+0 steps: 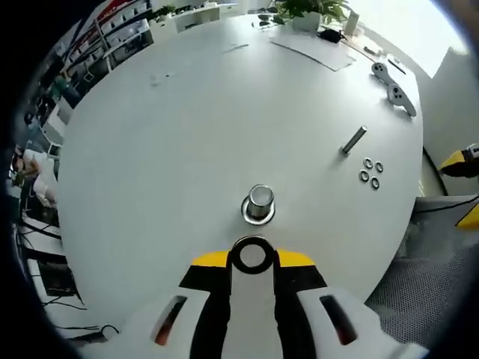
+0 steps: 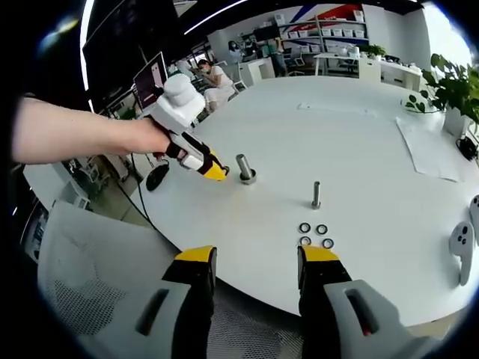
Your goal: Place the washer onto the threaded stud by aligning its center hole with the stud, sliding it down to the base, and recovering from edge contact or off-axis alignment until the washer reaches the visible bottom stop.
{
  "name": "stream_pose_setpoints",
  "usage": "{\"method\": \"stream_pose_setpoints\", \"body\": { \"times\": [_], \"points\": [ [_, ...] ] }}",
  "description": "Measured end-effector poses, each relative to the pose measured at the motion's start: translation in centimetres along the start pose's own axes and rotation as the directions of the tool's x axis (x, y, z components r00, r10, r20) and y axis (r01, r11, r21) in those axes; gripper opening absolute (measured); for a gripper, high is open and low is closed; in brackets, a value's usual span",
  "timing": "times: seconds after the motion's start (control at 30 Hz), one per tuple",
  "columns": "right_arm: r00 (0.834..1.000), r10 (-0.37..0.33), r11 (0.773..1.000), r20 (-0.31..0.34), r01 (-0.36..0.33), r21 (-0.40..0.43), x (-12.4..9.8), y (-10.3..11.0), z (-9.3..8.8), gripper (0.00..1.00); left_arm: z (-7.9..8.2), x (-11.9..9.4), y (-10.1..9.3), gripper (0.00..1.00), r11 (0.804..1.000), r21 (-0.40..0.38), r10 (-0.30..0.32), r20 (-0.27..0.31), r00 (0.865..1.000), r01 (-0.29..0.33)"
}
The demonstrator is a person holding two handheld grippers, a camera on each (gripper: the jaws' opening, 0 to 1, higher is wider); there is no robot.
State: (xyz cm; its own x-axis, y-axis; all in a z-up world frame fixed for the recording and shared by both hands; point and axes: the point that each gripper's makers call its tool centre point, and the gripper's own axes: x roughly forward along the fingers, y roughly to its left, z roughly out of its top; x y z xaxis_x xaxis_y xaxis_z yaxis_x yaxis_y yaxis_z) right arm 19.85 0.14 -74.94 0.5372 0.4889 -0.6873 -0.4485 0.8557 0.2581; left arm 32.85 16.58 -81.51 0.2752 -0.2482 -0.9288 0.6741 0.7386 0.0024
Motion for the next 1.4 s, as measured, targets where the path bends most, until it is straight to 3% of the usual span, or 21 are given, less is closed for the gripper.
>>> {"method": "stream_pose_setpoints", "body": {
  "times": [0.3, 0.63, 0.87, 1.4],
  "points": [
    [1.000, 0.002, 1.000, 0.001, -0.002, 0.001, 0.0, 0.0, 0.0, 0.46, 3.1, -1.4, 0.1, 0.19, 0.999, 0.038, 0.003, 0.060, 0.998, -0.005],
    [1.000, 0.002, 1.000, 0.004, -0.002, 0.003, 0.0, 0.0, 0.1, 0.46, 4.4, -0.9, -0.6, 0.19, 0.994, 0.113, -0.005, 0.039, 0.999, 0.001],
    [1.000, -0.002, 1.000, 0.004, 0.002, 0.000, -0.1, -0.1, 0.1, 0.46, 4.9, -0.2, -1.1, 0.19, 0.988, 0.152, -0.011, 0.019, 1.000, 0.008],
    [1.000, -0.006, 1.000, 0.001, 0.006, -0.002, 0.0, -0.1, 0.0, 0.46, 4.2, 1.9, -1.2, 0.19, 0.974, 0.228, -0.002, -0.052, 0.999, 0.014]
  ]
}}
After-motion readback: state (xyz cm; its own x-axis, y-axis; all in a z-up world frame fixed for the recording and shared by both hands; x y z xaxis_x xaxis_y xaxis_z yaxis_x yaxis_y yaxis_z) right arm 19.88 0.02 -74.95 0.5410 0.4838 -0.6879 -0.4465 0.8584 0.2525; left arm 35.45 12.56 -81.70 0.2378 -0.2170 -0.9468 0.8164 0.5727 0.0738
